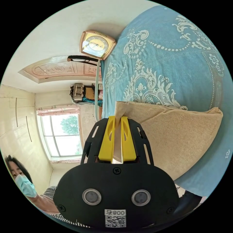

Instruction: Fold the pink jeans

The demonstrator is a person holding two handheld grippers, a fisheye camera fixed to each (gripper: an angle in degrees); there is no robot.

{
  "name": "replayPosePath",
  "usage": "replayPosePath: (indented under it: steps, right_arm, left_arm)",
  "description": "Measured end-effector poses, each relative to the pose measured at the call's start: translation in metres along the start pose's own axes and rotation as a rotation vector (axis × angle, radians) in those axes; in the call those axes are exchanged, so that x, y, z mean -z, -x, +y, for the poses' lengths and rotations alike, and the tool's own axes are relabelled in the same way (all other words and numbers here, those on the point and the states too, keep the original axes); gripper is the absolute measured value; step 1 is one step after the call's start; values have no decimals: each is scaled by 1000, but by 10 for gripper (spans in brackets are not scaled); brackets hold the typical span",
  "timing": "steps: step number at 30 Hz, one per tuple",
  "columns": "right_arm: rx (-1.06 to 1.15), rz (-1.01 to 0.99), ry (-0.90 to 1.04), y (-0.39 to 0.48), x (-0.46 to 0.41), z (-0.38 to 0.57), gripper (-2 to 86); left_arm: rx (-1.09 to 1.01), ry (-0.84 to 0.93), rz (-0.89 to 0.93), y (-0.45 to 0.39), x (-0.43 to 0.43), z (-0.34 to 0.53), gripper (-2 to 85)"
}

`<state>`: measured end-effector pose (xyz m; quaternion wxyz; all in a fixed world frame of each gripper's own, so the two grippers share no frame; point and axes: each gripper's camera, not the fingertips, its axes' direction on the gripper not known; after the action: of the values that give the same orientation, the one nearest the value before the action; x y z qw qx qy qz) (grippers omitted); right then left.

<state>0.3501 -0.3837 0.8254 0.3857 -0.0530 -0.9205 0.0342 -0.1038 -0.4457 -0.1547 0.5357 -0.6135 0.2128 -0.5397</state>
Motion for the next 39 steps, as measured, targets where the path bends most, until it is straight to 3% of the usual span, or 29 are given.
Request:
replayPosePath:
  steps: [15, 20, 24, 29, 31, 37, 39]
  right_arm:
    - [-28, 50, 110, -53, -113, -56, 67]
    - [112, -43, 71, -52, -102, -48, 19]
    - [190, 83, 86, -54, -114, -47, 5]
    - [268, 383, 243, -61, -175, -56, 1]
    - [264, 388, 249, -63, -179, -58, 1]
    - [449, 363, 120, -52, -109, -14, 1]
    - [432, 448, 44, -73, -77, 14, 1]
  left_arm:
    - [240, -74, -62, 94, 40, -5, 24]
    - [221, -145, -238, 77, 59, 6, 13]
    - [104, -158, -289, 50, 58, 1, 5]
    - [-63, 46, -500, 23, -1, -36, 2]
    - [-65, 119, -585, 26, -19, -40, 2]
    - [-202, 94, -609, -21, -36, -28, 2]
    - [-271, 129, -620, -34, -53, -26, 2]
